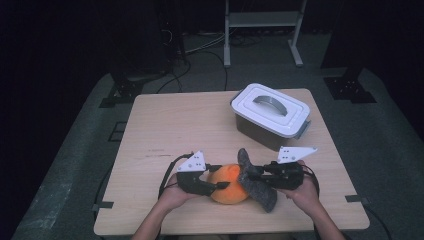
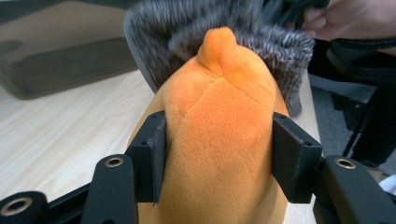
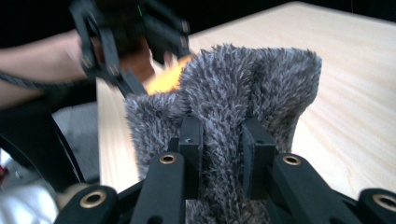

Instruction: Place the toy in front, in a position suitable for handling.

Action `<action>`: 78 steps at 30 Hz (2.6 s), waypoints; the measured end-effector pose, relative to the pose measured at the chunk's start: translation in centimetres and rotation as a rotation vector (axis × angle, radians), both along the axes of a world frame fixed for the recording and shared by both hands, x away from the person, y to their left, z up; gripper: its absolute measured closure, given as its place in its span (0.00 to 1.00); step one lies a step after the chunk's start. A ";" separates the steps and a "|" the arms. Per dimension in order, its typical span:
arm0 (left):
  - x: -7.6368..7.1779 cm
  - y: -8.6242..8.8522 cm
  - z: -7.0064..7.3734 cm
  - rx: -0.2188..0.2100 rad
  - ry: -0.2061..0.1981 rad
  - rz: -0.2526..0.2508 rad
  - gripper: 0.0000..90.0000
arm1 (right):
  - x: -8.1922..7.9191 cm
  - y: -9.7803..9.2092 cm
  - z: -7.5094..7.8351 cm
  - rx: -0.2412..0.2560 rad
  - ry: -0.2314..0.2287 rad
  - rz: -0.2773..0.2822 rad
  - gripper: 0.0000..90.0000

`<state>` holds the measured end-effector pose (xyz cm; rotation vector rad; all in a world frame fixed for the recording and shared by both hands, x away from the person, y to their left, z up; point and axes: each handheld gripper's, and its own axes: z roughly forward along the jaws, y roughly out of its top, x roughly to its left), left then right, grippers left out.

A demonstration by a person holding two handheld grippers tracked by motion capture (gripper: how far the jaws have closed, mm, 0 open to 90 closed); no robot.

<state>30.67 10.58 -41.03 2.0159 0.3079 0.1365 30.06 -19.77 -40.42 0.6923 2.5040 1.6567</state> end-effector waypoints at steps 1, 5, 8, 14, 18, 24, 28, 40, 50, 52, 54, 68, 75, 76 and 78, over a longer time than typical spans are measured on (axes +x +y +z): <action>0.0 0.1 0.1 0.002 -0.003 0.000 0.49 | 0.1 0.0 -0.3 0.001 0.018 0.004 0.81; -0.1 0.3 0.3 -0.001 -0.016 0.013 0.49 | 0.7 -0.3 -1.3 -0.051 0.065 0.009 0.81; -0.1 0.2 0.3 0.000 -0.015 0.013 0.49 | 0.3 -0.5 -0.1 0.018 0.023 0.004 0.81; -0.3 -0.2 0.0 0.023 -0.025 0.004 0.47 | 0.0 0.7 -0.4 0.002 -0.005 0.024 0.79; -0.1 -0.1 0.0 0.008 -0.009 0.003 0.37 | 0.3 0.4 -0.9 -0.001 0.030 0.040 0.79; 0.4 0.6 -0.4 -0.018 0.042 0.002 0.31 | 0.5 0.1 -1.7 -0.044 0.052 0.049 0.79; 0.2 0.3 -0.1 -0.006 0.026 0.024 0.43 | 0.6 -0.1 -1.7 -0.054 0.060 0.034 0.80; -0.5 -1.3 -0.2 -0.006 0.010 -0.043 0.35 | -0.2 0.6 0.4 0.006 -0.037 0.019 0.78; 0.6 -0.5 -1.1 0.007 0.103 0.015 0.31 | 0.3 -1.0 -0.1 -0.017 0.009 0.008 0.78; 0.4 -0.5 -0.8 0.012 0.077 0.034 0.42 | 0.0 -1.1 0.6 -0.019 -0.023 -0.012 0.79; 0.2 -0.7 -0.5 0.008 0.063 0.057 0.46 | -0.4 -0.9 1.5 0.000 -0.060 -0.019 0.79; -0.4 -1.5 0.0 0.009 0.054 0.002 0.36 | -0.5 -0.7 0.5 -0.136 -0.061 0.072 0.77; 0.0 -1.4 -0.7 0.032 0.083 0.003 0.23 | 0.1 -1.9 -0.1 -0.123 -0.021 0.066 0.76; -0.1 -1.4 -0.7 0.036 0.083 -0.009 0.26 | 0.2 -2.0 -0.2 -0.123 -0.019 0.051 0.76; -0.2 -1.3 -0.6 0.032 0.099 -0.049 0.31 | 0.5 -2.4 -0.4 -0.120 -0.009 0.034 0.76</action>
